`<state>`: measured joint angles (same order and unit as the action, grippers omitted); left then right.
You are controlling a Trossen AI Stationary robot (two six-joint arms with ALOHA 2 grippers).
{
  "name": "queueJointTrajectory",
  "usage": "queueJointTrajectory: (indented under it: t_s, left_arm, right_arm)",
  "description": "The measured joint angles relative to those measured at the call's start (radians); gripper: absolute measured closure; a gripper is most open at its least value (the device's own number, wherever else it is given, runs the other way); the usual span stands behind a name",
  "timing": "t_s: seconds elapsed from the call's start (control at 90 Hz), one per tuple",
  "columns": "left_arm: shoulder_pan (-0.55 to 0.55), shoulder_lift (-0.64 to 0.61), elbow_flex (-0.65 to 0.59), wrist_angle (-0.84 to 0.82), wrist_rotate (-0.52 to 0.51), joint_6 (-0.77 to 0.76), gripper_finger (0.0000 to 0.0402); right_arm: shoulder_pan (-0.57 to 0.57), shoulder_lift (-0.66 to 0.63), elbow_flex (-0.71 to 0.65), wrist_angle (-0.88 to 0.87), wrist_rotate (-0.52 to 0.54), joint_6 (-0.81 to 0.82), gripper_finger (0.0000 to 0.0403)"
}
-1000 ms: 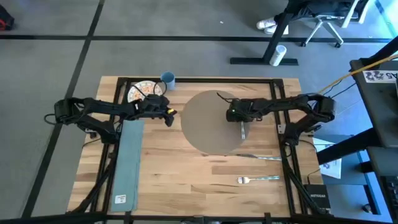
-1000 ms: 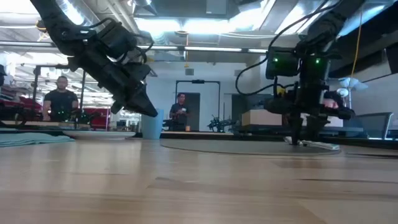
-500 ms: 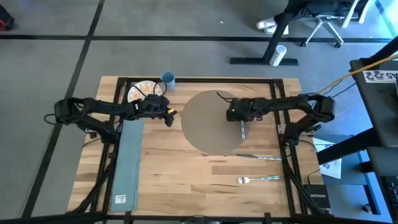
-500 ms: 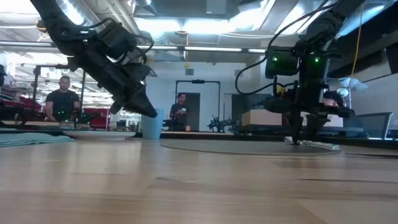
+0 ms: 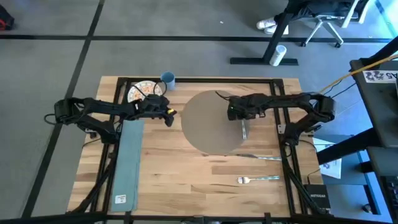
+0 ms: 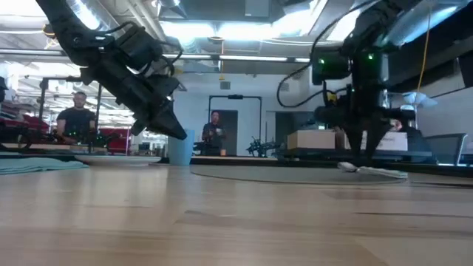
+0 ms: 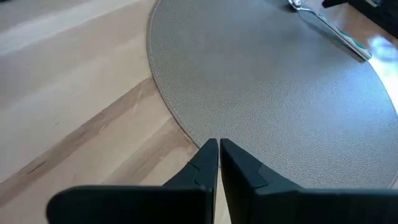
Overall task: Set table place
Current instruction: Put the blue spoon on the brown mat
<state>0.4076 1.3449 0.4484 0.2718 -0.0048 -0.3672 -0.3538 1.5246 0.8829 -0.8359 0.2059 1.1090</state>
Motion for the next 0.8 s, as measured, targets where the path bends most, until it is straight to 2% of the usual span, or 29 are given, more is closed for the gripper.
queueJointTrajectory:
  t_s: [0.289,0.489,0.644,0.8]
  left_arm:
    - [0.0,0.0,0.0,-0.007,0.0,0.003,0.0402]
    - [0.0,0.0,0.0,-0.008,0.0,0.006,0.0402]
    - [0.0,0.0,0.0,-0.007,0.0,0.007,0.0402]
    - [0.0,0.0,0.0,-0.007,0.0,0.006,0.0402]
  right_arm:
    - [0.019,0.0,0.098,-0.1,-0.163,-0.2,0.03]
    - [0.124,-0.001,0.122,-0.275,-0.169,-0.272,0.03]
    - [0.205,-0.001,0.101,-0.212,-0.148,-0.266,0.03]
    - [0.217,-0.001,0.062,-0.189,-0.103,-0.218,0.0311]
